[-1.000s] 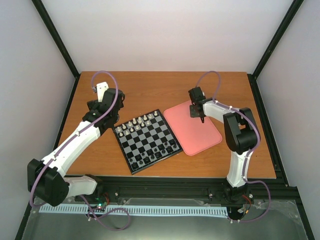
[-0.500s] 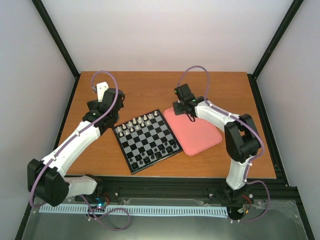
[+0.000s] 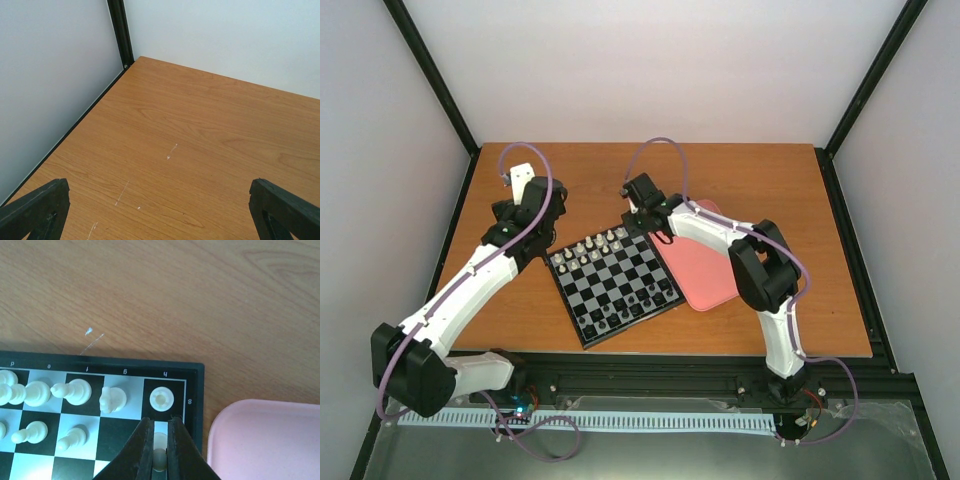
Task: Set up the chess pieces on the board
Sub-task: Place the chess piece on the chessboard.
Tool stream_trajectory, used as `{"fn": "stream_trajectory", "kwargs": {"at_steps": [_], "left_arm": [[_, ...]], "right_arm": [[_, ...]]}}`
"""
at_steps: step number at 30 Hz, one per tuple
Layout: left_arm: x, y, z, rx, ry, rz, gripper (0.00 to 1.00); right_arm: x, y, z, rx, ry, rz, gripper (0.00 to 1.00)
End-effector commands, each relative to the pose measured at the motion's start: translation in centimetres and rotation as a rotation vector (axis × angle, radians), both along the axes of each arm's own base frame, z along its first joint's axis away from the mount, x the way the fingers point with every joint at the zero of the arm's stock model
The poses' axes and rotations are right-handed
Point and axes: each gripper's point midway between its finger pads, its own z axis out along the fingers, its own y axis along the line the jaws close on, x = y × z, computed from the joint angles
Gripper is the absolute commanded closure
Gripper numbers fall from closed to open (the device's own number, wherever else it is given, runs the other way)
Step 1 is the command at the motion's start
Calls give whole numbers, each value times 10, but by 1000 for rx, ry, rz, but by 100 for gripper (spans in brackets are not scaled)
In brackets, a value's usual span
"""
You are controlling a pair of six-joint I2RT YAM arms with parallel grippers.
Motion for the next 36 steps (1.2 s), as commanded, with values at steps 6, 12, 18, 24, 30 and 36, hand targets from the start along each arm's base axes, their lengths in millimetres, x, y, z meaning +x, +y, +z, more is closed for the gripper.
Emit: {"fn": "stream_trajectory", "kwargs": {"at_steps": [6, 12, 18, 24, 30, 36], "left_arm": [[0, 3, 19, -27, -52, 20, 0], [0, 4, 19, -23, -50, 25, 0], [-1, 5, 19, -25, -53, 25, 0], [-1, 5, 19, -23, -51, 26, 0], [-1, 5, 18, -24, -50, 26, 0], [0, 4, 18, -23, -49, 26, 0]], "right_arm": [[-21, 26, -9, 8, 39, 89, 96], [-25, 34, -20, -7, 54, 107, 96], [-24, 36, -31, -35, 63, 102, 96], [-24, 37, -37, -55, 69, 106, 95], [-25, 37, -40, -68, 76, 104, 92], [-28, 30, -29, -71, 54, 97, 83]]}}
